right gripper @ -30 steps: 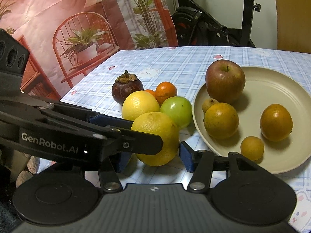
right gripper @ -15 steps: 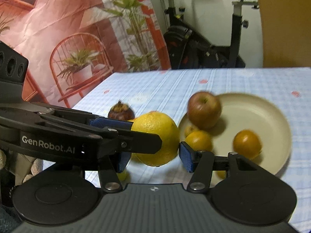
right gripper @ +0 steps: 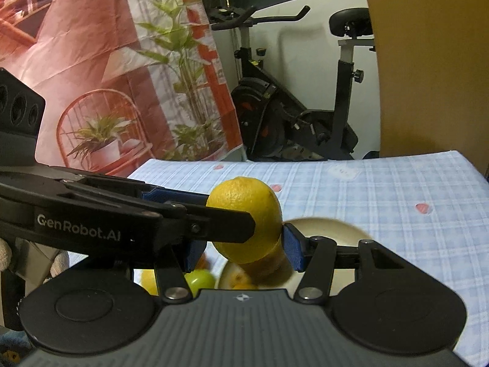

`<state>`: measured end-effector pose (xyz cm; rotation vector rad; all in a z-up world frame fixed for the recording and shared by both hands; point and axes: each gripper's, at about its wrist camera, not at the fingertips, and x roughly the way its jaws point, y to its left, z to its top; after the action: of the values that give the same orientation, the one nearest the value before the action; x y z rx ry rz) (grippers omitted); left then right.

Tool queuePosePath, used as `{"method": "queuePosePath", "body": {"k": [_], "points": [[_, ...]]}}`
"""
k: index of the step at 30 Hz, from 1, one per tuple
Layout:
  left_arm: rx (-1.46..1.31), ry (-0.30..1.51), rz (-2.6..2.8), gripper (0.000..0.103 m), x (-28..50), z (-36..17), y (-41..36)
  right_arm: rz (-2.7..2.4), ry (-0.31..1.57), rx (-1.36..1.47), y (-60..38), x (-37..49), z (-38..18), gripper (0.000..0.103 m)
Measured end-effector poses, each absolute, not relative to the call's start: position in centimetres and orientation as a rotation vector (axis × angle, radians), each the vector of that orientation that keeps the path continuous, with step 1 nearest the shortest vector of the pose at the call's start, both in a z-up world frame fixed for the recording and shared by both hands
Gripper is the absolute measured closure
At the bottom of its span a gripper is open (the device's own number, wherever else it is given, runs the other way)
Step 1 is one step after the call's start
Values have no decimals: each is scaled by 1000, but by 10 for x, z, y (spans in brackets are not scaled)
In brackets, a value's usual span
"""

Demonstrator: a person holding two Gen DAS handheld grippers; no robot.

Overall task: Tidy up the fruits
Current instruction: 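Carry the lemon with both tools onto the plate and open them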

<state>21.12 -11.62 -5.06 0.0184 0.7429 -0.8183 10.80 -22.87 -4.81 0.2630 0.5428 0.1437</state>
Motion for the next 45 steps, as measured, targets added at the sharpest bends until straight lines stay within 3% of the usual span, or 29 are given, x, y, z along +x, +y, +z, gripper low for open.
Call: {"method": "queuePosePath", "body": {"k": [24, 45], "points": [[77, 953, -767, 49, 293, -122, -173, 97, 683, 414, -298, 170, -118, 46], [-8, 943, -678, 36, 289, -108, -135, 57, 676, 387, -282, 173, -111, 47]]}}
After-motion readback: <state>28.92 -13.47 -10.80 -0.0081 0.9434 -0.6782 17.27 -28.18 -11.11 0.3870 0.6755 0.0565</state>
